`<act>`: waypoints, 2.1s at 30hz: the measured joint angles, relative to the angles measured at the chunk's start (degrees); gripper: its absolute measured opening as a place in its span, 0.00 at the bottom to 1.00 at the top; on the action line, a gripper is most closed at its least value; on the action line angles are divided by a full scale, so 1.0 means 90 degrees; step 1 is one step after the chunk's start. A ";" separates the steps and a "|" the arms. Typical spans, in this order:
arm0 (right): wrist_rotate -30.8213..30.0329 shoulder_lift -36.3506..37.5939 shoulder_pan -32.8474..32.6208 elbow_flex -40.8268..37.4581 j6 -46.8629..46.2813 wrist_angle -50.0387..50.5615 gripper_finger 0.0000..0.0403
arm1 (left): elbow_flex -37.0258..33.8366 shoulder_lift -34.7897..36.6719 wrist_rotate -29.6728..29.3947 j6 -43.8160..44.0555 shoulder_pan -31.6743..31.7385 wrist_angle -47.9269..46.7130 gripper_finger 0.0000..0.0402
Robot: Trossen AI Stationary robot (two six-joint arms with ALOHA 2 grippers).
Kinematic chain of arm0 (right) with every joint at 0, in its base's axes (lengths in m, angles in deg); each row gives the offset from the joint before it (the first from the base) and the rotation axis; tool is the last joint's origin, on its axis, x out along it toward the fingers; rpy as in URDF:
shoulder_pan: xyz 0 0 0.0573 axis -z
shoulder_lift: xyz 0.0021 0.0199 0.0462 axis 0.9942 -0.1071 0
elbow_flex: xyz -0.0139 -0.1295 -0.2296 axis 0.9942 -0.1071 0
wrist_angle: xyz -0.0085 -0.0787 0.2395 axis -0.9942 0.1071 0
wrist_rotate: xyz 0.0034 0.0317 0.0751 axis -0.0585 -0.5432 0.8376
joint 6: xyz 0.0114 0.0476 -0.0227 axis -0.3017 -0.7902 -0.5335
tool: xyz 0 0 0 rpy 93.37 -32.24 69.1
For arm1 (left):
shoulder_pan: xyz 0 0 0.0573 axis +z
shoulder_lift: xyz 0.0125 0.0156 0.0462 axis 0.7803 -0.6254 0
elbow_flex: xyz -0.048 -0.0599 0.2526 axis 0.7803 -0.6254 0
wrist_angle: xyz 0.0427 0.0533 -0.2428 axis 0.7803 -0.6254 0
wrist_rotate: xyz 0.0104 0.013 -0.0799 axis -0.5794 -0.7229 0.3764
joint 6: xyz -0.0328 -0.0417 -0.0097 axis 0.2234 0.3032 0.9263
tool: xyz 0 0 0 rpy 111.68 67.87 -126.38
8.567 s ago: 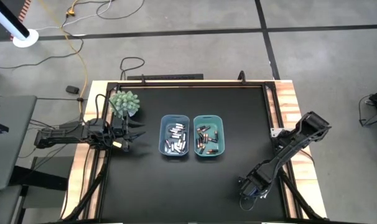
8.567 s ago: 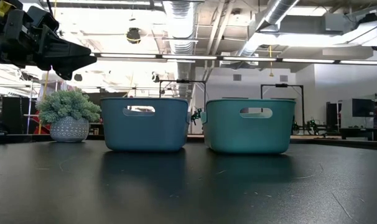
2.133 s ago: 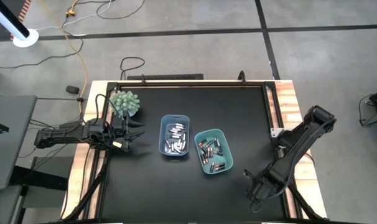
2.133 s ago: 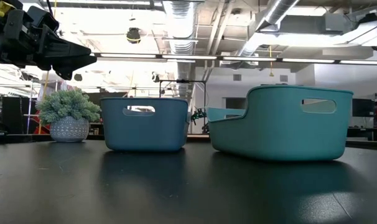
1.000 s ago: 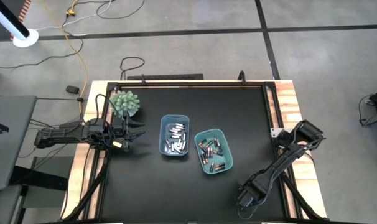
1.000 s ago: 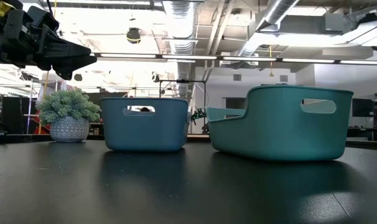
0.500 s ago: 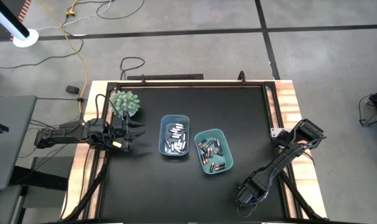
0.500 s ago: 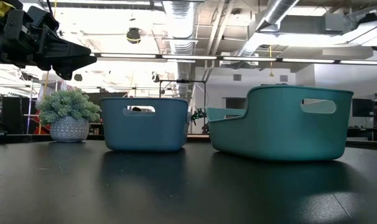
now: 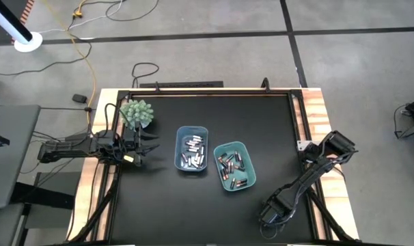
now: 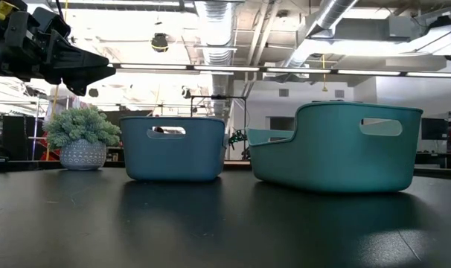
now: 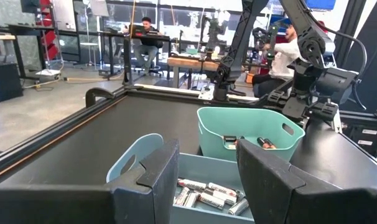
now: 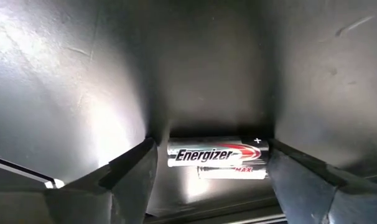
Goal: Sort batteries
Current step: Put the silver battery into the blue bin
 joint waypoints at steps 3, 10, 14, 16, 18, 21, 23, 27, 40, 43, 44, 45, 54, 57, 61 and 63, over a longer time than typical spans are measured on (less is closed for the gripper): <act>0.0013 0.0000 -0.0002 0.0000 -0.0001 -0.0002 0.75 | 0.0000 0.0000 0.0000 -0.0001 -0.0001 0.0000 0.39; 0.0018 -0.0005 0.0003 -0.0005 -0.0007 -0.0007 0.68 | 0.0000 0.0000 0.0000 -0.0001 -0.0001 0.0000 0.39; 0.0052 -0.0010 0.0080 -0.0007 -0.0019 -0.0010 0.64 | 0.0000 0.0000 0.0000 0.0001 0.0000 0.0000 0.39; 0.0052 -0.0010 0.0122 -0.0007 -0.0019 -0.0015 0.61 | 0.0000 0.0000 0.0000 -0.0002 0.0000 0.0000 0.39; 0.0073 -0.0010 0.0166 -0.0007 -0.0022 -0.0030 0.59 | 0.0000 0.0000 0.0000 -0.0001 0.0000 0.0000 0.39; 0.0086 -0.0012 0.0245 -0.0007 -0.0011 -0.0074 0.57 | 0.0000 0.0000 0.0000 -0.0002 -0.0001 0.0000 0.39; 0.0086 -0.0012 0.0273 -0.0007 -0.0007 -0.0078 0.57 | 0.0000 0.0000 0.0000 0.0000 0.0000 0.0000 0.39; 0.0084 -0.0012 0.0282 -0.0008 -0.0023 -0.0088 0.57 | 0.0000 0.0000 0.0000 0.0001 0.0000 0.0000 0.39; -0.1268 0.1309 0.0268 -0.0024 -0.1521 -0.0119 0.57 | 0.0000 -0.0002 0.0000 0.0000 -0.0002 0.0000 0.39; -0.1740 0.1915 0.0217 -0.0017 -0.2018 -0.0100 0.57 | 0.0000 -0.0002 0.0000 -0.0002 -0.0002 0.0000 0.39; -0.1957 0.2101 0.0194 -0.0017 -0.2164 -0.0102 0.57 | 0.0000 0.0000 0.0000 -0.0001 0.0000 0.0000 0.39; -0.2213 0.2309 0.0161 -0.0017 -0.2302 -0.0100 0.57 | 0.0000 -0.0002 0.0000 -0.0001 0.0000 0.0000 0.39; -0.5780 0.3653 0.0183 -0.0010 -0.2588 -0.0326 0.57 | 0.0000 -0.0002 0.0000 0.0000 -0.0002 0.0000 0.39; -0.6647 0.3872 0.0613 -0.0007 -0.1960 -0.0659 0.57 | 0.0000 0.0000 0.0000 -0.0001 -0.0002 0.0000 0.39; -0.6850 0.3921 0.1610 -0.0002 -0.0503 -0.1653 0.57 | 0.0000 0.0000 0.0000 -0.0002 -0.0002 0.0000 0.39; -0.6829 0.3823 0.2188 -0.0002 0.0409 -0.2460 0.57 | 0.0000 0.0000 0.0000 0.0000 -0.0002 0.0000 0.39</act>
